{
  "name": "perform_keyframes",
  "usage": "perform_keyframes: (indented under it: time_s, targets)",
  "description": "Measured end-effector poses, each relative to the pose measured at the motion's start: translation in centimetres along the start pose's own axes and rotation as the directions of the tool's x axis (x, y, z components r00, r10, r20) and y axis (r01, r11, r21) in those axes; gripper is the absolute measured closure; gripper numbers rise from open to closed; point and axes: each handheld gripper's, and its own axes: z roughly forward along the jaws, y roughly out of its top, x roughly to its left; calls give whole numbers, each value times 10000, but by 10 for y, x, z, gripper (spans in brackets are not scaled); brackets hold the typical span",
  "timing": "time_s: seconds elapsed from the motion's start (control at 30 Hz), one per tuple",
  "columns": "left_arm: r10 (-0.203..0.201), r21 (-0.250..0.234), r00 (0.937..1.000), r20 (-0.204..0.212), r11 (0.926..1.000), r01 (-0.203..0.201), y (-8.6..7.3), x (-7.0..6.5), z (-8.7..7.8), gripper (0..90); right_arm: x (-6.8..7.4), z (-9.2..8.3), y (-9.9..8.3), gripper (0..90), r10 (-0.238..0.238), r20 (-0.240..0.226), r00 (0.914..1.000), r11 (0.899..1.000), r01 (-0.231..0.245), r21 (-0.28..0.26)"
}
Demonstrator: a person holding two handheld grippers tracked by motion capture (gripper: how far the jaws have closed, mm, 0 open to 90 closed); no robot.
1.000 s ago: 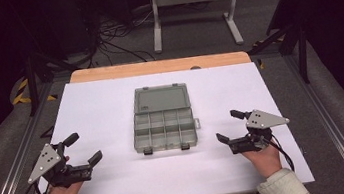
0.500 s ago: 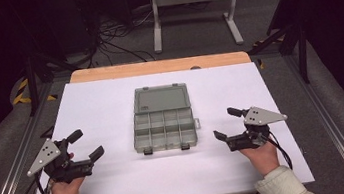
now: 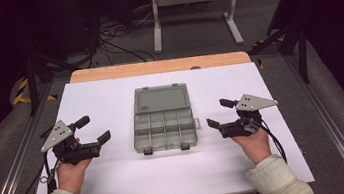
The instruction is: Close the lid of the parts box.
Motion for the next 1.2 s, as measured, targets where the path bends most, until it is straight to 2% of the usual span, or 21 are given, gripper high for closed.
perform_keyframes:
  time_s: [0.13,0.23,0.3,0.5,0.57,0.67,0.7,0.77,1.03,1.1,1.2]
  targets:
    - [-24,66,10000,-45,10000,24,4,7,13,58,-6,10,6,162,-10,80,10000,9998,9,191]
    - [-185,186,9998,-6,9997,185,7,12,23,61,-12,17,10,177,-32,183,9998,9997,28,237]
    - [-237,93,9997,-12,9997,237,7,14,27,65,-14,20,11,177,32,165,9999,9996,-37,286]
    - [-253,444,9997,-59,9987,256,12,22,51,75,-24,42,22,194,29,141,9999,9981,-37,619]
    - [-237,667,9996,-134,9975,246,12,24,57,81,-27,48,23,199,121,126,9998,9975,-129,700]
    - [-198,700,9996,-184,9973,210,14,27,66,86,-32,56,23,206,276,128,9995,9965,-285,782]
    - [-308,634,9994,-172,9975,318,13,27,68,87,-34,58,24,207,249,152,9996,9962,-261,827]
    - [-354,852,9992,-181,9957,368,13,29,73,92,-37,63,26,209,278,171,9995,9957,-292,881]
    - [-131,1167,9996,-233,9930,157,17,31,90,104,-47,78,28,218,275,266,9993,9931,-303,1131]
    - [76,1329,9996,-255,9911,-42,18,31,94,105,-48,80,28,218,283,279,9992,9927,-314,1169]
    - [40,1354,9997,-256,9908,-5,20,33,100,107,-52,85,29,222,236,287,9993,9919,-270,1238]
